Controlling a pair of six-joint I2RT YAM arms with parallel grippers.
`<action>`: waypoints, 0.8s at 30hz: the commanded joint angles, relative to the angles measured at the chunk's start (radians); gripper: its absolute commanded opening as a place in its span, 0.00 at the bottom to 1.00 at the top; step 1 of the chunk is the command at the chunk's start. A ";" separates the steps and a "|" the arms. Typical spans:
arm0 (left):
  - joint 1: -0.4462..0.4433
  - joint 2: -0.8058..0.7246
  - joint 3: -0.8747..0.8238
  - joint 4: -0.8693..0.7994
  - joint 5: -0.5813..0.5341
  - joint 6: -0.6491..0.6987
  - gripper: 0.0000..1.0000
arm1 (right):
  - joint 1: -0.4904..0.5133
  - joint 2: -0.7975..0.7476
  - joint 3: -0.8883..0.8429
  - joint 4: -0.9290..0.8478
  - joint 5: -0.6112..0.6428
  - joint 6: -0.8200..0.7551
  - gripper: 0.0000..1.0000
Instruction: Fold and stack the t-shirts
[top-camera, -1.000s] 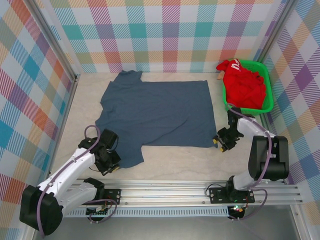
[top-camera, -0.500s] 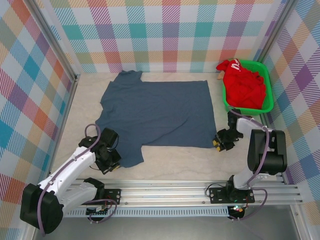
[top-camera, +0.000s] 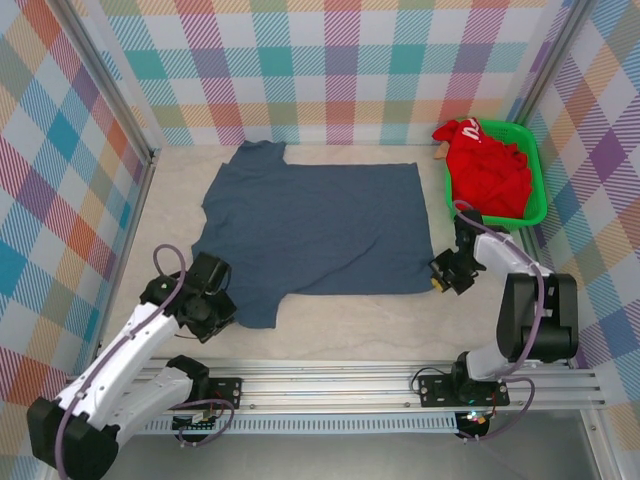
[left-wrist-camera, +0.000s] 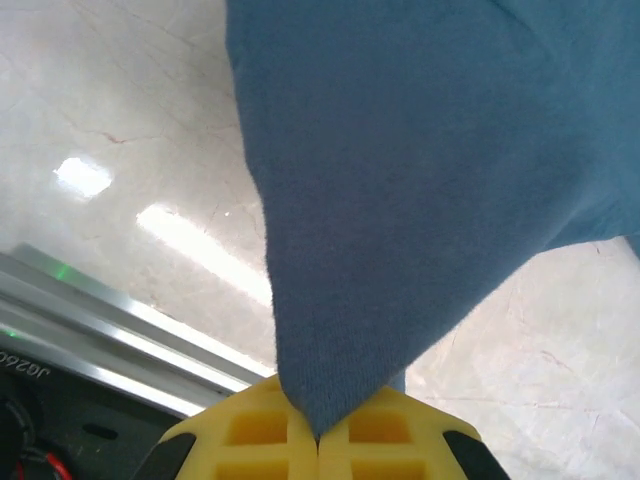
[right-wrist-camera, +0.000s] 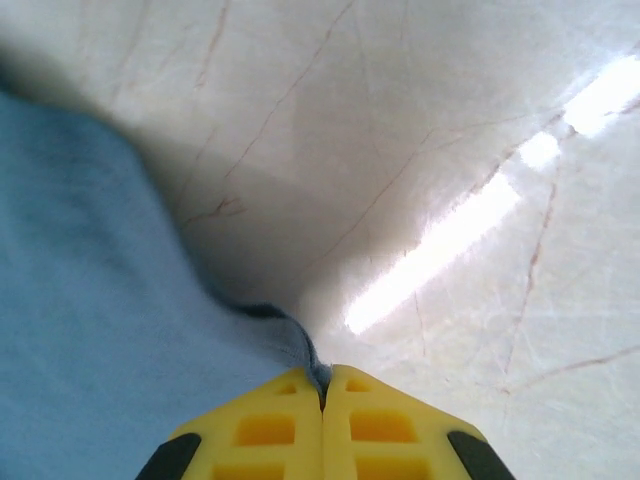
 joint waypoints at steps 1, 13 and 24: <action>-0.044 -0.037 0.025 -0.134 -0.027 -0.073 0.00 | 0.016 -0.061 -0.001 -0.113 0.040 -0.060 0.00; -0.162 -0.151 0.032 -0.271 -0.062 -0.197 0.00 | 0.044 -0.307 -0.137 -0.255 0.044 -0.082 0.00; -0.104 0.156 0.189 0.048 -0.171 -0.131 0.00 | 0.044 -0.153 0.011 -0.209 0.094 -0.138 0.00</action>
